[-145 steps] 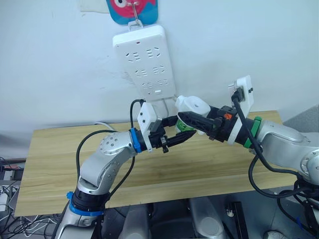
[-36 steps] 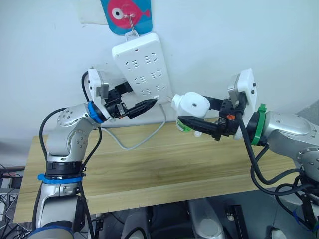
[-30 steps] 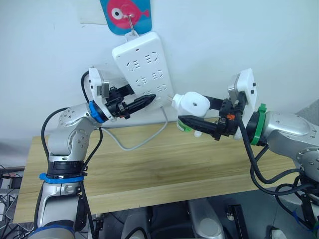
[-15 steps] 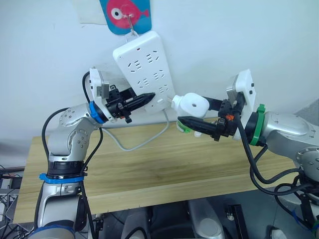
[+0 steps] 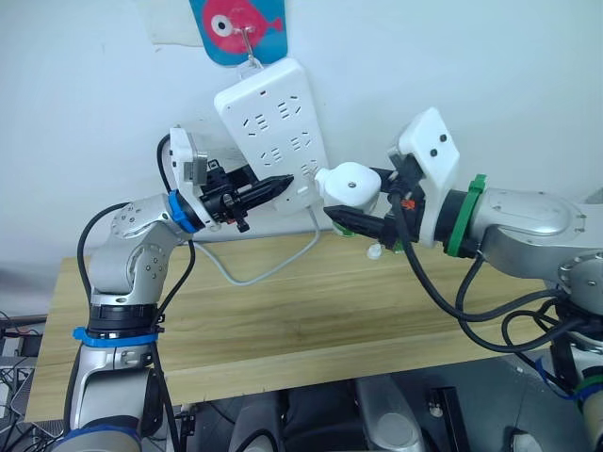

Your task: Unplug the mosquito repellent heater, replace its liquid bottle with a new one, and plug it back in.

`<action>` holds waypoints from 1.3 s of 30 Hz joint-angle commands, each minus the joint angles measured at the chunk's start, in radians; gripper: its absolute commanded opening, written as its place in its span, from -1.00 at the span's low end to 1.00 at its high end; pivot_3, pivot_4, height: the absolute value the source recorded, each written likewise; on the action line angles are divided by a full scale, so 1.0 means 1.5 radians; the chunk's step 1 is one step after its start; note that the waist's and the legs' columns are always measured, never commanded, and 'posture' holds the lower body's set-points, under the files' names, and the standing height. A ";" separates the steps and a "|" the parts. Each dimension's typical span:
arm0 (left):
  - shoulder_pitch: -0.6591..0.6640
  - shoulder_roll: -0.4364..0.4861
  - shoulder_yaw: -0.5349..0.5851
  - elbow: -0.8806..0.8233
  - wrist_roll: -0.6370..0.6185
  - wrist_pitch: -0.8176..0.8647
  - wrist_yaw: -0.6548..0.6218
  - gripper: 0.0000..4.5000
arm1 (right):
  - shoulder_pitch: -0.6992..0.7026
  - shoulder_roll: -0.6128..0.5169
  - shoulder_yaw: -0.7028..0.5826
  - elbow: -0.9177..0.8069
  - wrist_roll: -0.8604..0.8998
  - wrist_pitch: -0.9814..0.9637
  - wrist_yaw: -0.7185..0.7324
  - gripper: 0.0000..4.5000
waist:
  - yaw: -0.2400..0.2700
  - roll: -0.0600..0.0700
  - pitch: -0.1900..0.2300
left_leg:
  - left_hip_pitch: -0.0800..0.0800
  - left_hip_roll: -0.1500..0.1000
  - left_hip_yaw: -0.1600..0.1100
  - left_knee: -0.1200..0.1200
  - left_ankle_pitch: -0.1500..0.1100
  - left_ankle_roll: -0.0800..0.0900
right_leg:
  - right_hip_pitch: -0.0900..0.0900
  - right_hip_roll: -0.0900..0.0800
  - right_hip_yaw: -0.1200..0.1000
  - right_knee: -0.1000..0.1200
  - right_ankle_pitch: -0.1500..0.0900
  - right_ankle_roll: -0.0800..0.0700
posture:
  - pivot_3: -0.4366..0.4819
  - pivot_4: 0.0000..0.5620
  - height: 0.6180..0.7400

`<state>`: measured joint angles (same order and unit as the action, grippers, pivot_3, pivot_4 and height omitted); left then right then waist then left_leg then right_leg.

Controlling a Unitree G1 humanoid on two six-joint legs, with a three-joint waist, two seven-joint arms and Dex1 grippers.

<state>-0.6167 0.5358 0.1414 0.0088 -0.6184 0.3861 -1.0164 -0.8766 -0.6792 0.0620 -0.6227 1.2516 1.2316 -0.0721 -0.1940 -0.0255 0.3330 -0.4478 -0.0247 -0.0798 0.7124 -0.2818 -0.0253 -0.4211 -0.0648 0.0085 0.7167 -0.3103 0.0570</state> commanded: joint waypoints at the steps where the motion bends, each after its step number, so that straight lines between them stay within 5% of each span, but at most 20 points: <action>1: -0.025 0.004 0.004 -0.016 0.003 0.006 0.020 -0.42 | -0.020 0.019 -0.011 -0.008 0.020 0.017 -0.053 0.36 | 0.001 0.000 0.000 | 0.000 0.000 0.000 0.000 0.000 0.000 | 0.000 0.000 0.000 0.000 0.000 0.000 | -0.77 0.35 1.00; 14: -0.032 -0.010 -0.009 -0.018 0.012 0.011 0.036 -0.42 | -0.028 0.091 -0.014 -0.004 0.057 0.033 -0.207 0.36 | 0.004 0.000 0.001 | 0.000 0.000 0.000 0.000 0.000 0.000 | 0.000 0.000 0.002 -0.001 0.000 0.000 | -0.78 0.36 1.00; 39: -0.052 -0.043 -0.020 -0.017 0.021 0.021 0.044 -0.42 | -0.049 0.120 -0.007 0.004 0.036 0.036 -0.238 0.36 | 0.016 0.000 0.001 | 0.000 0.000 0.000 0.001 -0.001 0.002 | 0.000 0.000 0.003 -0.001 0.000 0.000 | -0.81 0.33 1.00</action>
<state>-0.6474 0.4945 0.1233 0.0098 -0.5665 0.3993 -0.9798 -0.9194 -0.5197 0.0708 -0.5993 1.3094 1.3147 -0.4123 -0.1699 -0.0250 0.3339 -0.4475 -0.0253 -0.0804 0.7138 -0.2833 -0.0225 -0.4210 -0.0649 0.0125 0.7148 -0.3103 0.0572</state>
